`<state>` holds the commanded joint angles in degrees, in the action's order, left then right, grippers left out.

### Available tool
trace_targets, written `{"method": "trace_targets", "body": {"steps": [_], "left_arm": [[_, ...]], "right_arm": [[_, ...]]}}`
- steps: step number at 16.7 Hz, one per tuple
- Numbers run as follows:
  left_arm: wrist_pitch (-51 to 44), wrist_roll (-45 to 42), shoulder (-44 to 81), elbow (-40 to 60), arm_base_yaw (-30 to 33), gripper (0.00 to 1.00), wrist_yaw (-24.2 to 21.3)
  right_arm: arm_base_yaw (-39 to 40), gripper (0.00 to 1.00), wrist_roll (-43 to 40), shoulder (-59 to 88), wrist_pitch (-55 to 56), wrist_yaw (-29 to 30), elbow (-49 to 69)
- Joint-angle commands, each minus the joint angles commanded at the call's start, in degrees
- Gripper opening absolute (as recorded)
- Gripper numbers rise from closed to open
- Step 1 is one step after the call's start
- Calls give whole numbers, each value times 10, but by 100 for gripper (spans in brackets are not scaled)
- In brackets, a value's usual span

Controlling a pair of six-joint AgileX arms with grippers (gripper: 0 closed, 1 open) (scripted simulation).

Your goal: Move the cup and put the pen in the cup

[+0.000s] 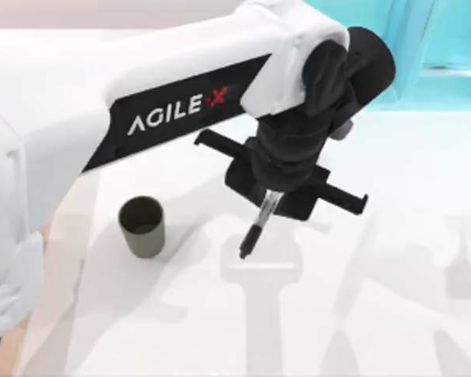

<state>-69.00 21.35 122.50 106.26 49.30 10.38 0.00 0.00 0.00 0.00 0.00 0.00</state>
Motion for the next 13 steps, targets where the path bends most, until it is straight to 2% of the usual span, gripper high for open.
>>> {"method": "trace_targets", "body": {"steps": [3,6,13], "left_arm": [[34,-9,-17,-25,-1,0,6],[119,-28,-56,-90,-5,0,19],[450,-92,-209,-351,-36,0,52]], "right_arm": [[0,100,0,0,0,0,0],[0,100,0,0,0,0,0],[0,100,0,0,0,0,0]]}}
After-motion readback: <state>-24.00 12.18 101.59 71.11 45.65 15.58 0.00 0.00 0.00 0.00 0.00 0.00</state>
